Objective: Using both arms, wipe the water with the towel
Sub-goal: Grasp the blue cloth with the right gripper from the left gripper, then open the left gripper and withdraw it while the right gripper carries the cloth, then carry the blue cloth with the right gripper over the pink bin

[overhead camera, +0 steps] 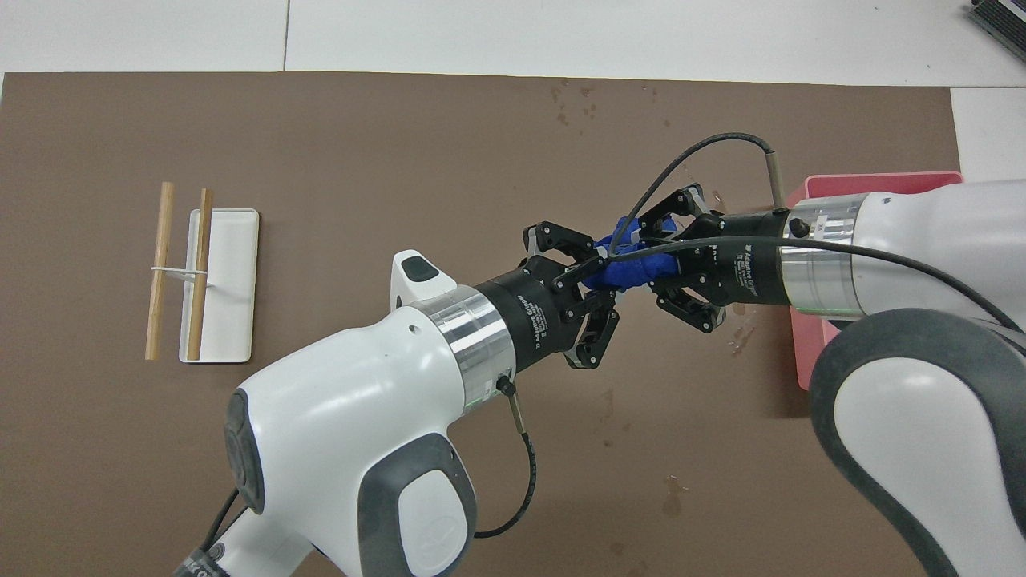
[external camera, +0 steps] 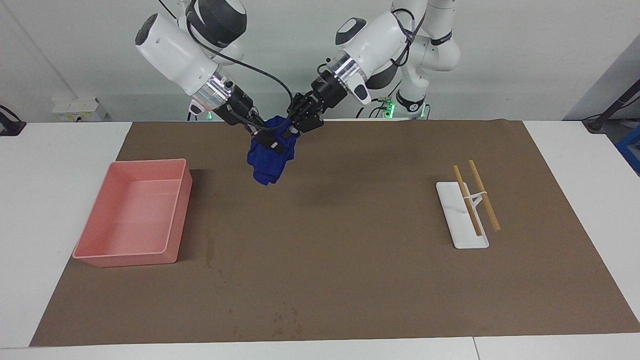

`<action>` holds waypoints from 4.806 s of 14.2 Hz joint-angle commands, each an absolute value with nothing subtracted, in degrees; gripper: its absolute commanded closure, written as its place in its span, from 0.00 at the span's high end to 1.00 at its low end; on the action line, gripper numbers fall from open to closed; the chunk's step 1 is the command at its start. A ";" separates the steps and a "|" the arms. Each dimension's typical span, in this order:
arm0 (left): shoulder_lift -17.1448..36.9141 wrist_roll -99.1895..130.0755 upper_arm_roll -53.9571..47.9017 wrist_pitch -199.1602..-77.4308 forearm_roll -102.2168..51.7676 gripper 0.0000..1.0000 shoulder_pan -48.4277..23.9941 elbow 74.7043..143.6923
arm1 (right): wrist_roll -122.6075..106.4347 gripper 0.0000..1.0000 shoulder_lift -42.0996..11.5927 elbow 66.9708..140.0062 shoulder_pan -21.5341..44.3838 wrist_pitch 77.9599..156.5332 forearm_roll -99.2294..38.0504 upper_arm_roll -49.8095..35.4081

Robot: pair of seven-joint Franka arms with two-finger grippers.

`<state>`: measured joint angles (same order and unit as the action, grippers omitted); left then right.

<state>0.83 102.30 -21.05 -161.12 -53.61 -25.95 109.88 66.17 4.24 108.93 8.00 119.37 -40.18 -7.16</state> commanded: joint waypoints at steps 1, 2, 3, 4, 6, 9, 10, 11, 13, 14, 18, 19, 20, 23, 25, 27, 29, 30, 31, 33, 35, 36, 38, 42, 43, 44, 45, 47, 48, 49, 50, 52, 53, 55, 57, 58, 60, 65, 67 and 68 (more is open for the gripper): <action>-1.14 102.83 -20.21 -161.02 -54.93 0.99 -25.49 110.13 | 63.72 0.00 5.80 111.18 7.73 119.79 -41.92 -7.38; -1.23 102.83 -20.21 -160.93 -54.93 1.00 -25.40 110.21 | 62.76 0.00 5.80 111.18 7.73 119.53 -41.84 -7.38; -1.23 102.57 -20.13 -160.84 -54.93 1.00 -25.31 110.21 | 60.84 0.00 5.80 111.18 7.73 118.49 -41.23 -7.38; -1.23 102.13 -19.95 -160.84 -54.76 1.00 -24.70 110.21 | 57.69 0.00 5.97 111.18 7.65 116.91 -41.05 -7.21; -1.32 102.13 -19.69 -159.97 -54.14 1.00 -21.72 110.13 | 48.91 0.00 6.50 111.36 7.12 112.17 -37.90 -6.94; -1.93 101.52 -19.78 -153.04 -51.44 1.00 -13.12 109.43 | 34.14 0.00 7.12 111.44 6.42 106.62 -27.71 -7.12; -1.85 100.64 -19.78 -151.54 -47.07 1.00 -11.01 109.25 | 31.40 0.00 7.21 111.53 6.42 105.48 -25.86 -7.12; -1.67 100.11 -19.78 -149.70 -41.71 1.00 -9.68 108.99 | 27.37 0.00 7.64 111.79 6.33 104.42 -22.45 -7.12; -1.67 98.88 -19.78 -145.05 -29.76 1.00 -7.22 108.63 | 12.47 0.00 9.30 114.68 4.93 103.27 -13.05 -7.12; -1.76 97.22 -19.78 -142.67 -25.27 1.00 -6.16 108.46 | 5.52 0.00 10.10 116.35 3.27 102.92 -11.36 -7.12; -2.02 77.22 -19.69 -128.01 -16.61 1.00 -2.83 105.75 | -6.57 0.00 10.72 120.93 0.79 103.44 -3.64 -7.21; -1.67 71.51 -19.69 -122.92 -16.44 1.00 -1.25 103.73 | -8.94 0.00 10.37 121.81 0.79 106.84 0.40 -7.29; -1.58 64.15 -19.69 -118.52 -14.52 1.00 -0.27 102.58 | -11.49 0.00 9.85 123.38 0.79 111.31 2.27 -7.29; -2.02 50.47 -19.69 -113.74 -8.63 1.00 -0.35 102.57 | -14.50 0.00 4.32 124.28 -0.96 116.53 2.81 -7.29; -2.63 43.46 -19.86 -110.58 -4.59 1.00 -0.44 102.92 | -14.24 0.00 1.68 124.28 -1.23 118.90 2.81 -7.29; -2.99 29.95 -19.69 -106.37 -1.43 1.00 -0.18 103.01 | -14.15 0.00 -0.87 124.80 -1.32 121.45 2.81 -7.29; -3.25 23.23 -19.69 -104.77 0.87 1.00 2.18 102.83 | -13.98 0.00 -2.98 127.16 -1.23 126.18 2.81 -7.29; -3.25 18.85 -18.47 -103.72 1.14 1.00 1.76 102.66 | -13.97 0.00 -3.68 128.48 -1.32 128.21 2.81 -7.29; -3.25 12.63 -11.50 -102.67 1.40 1.00 -2.68 102.40 | -14.06 0.00 -3.95 129.89 -1.32 130.49 2.81 -7.29; -2.47 6.44 -3.36 -99.16 1.58 1.00 -7.20 99.34 | -14.59 0.00 -5.53 130.34 -2.19 134.11 2.81 -7.29; -1.33 0.21 -3.51 -95.11 1.93 1.00 -4.33 95.73 | -15.72 0.00 -8.16 130.43 -2.81 138.67 2.81 -7.29; -1.06 -1.65 -3.86 -93.53 1.93 1.00 -3.35 94.67 | -17.04 0.00 -8.96 130.43 -2.81 140.52 2.90 -7.21; -1.40 -2.64 -4.04 -93.43 1.41 1.00 -1.42 95.27 | -18.28 0.00 -10.63 130.25 -2.81 145.08 4.82 -7.12; -2.02 -2.37 -5.01 -93.95 0.97 1.00 -0.26 97.03 | -18.63 0.00 -18.17 127.63 -5.52 156.86 14.04 -6.94; -2.02 -2.11 -5.36 -94.04 0.97 1.00 -0.26 97.03 | -18.55 0.00 -20.19 125.88 -6.15 157.75 15.45 -7.03; -2.02 -2.11 -5.71 -94.04 0.27 1.00 0.17 96.94 | -18.54 0.00 -21.87 123.86 -6.15 157.94 15.56 -7.03; -1.85 -2.20 -5.54 -93.61 -0.95 1.00 0.35 96.07 | -18.63 0.00 -22.67 122.10 -6.15 157.94 15.64 -7.12; -1.32 -2.28 -5.54 -92.64 -2.19 1.00 1.05 94.05 | -18.55 0.00 -25.74 117.45 -5.45 157.85 15.64 -7.12; -1.49 -2.29 -5.62 -92.38 -2.46 1.00 1.58 93.87 | -18.54 0.00 -27.41 115.25 -5.36 157.85 15.64 -7.21; -1.67 -2.37 -5.62 -91.68 -2.37 1.00 1.76 93.61 | -18.54 0.00 -28.38 113.75 -5.27 157.85 15.64 -7.21; -1.67 -2.46 -5.71 -90.19 -2.03 1.00 1.76 92.56 | -18.54 0.00 -29.08 112.77 -5.27 157.85 15.64 -7.21; -1.32 -2.55 -5.71 -88.68 -1.93 1.00 1.84 91.14 | -18.54 0.00 -30.32 110.58 -5.19 157.85 15.64 -7.29; -1.58 -2.46 -5.71 -89.38 -2.28 1.00 1.85 91.75 | -18.54 0.00 -30.93 109.35 -5.10 157.85 15.73 -7.29; -2.11 -2.11 -5.63 -89.04 -2.29 1.00 1.76 92.81 | -18.72 0.00 -32.77 106.45 -4.92 157.59 15.82 -7.29; -2.20 -2.02 -5.54 -88.94 -2.29 1.00 1.76 92.90 | -18.63 0.00 -33.75 104.68 -3.61 157.41 15.82 -7.21; -2.20 -2.11 -5.62 -89.21 -2.29 1.00 1.76 92.90 | -18.63 0.00 -33.75 104.33 -3.52 157.33 15.82 -7.21; -2.20 -2.11 -5.63 -89.21 -2.28 1.00 1.67 92.90 | -18.63 0.00 -33.75 104.24 -3.52 157.15 16.00 -7.29; -2.20 -2.11 -5.63 -89.21 -2.29 1.00 1.67 92.90 | -17.23 0.00 -33.75 104.68 -3.26 156.10 14.94 -7.38; -2.20 -2.11 -5.63 -89.21 -2.29 1.00 1.67 92.90 | -12.59 0.00 -33.75 104.94 -1.59 155.48 14.94 -7.38; -2.20 -2.11 -5.63 -89.21 -2.29 1.00 1.67 92.90 | -10.22 0.00 -33.66 104.94 -1.23 154.43 14.94 -7.47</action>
